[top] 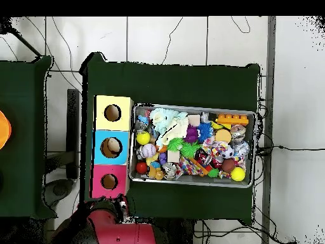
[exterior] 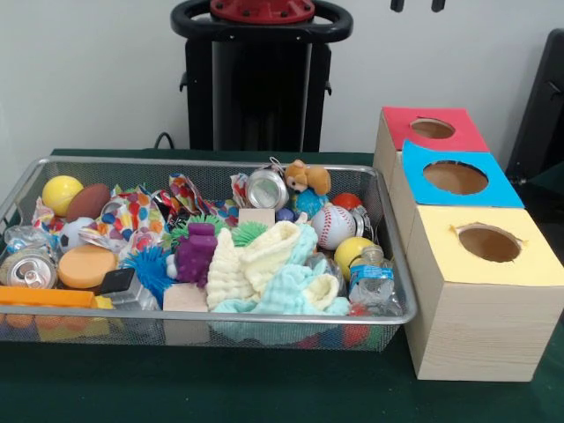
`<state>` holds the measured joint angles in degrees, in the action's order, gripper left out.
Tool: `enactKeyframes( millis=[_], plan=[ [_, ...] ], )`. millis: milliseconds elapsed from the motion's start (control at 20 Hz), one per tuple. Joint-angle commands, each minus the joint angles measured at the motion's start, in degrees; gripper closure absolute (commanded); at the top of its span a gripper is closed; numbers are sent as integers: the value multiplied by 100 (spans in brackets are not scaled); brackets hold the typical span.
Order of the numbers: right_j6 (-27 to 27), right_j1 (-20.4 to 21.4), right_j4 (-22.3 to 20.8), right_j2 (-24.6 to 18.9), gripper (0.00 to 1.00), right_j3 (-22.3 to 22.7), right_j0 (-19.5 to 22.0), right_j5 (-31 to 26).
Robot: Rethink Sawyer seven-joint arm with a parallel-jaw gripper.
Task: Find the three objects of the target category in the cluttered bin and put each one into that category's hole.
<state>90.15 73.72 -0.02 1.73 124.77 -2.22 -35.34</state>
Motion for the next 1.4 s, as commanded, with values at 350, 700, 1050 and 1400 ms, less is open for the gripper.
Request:
enactKeyframes(
  millis=[350, 700, 1050, 1400],
  plan=[
    [1356, -291, 227, 185, 0, -341, 251, -456],
    [1529, -579, 211, 273, 0, -376, 273, -183],
    [1760, -1101, 212, 430, 0, -585, 271, 174],
    [1815, -1405, 212, 597, 0, -693, 245, 441]
  ],
)
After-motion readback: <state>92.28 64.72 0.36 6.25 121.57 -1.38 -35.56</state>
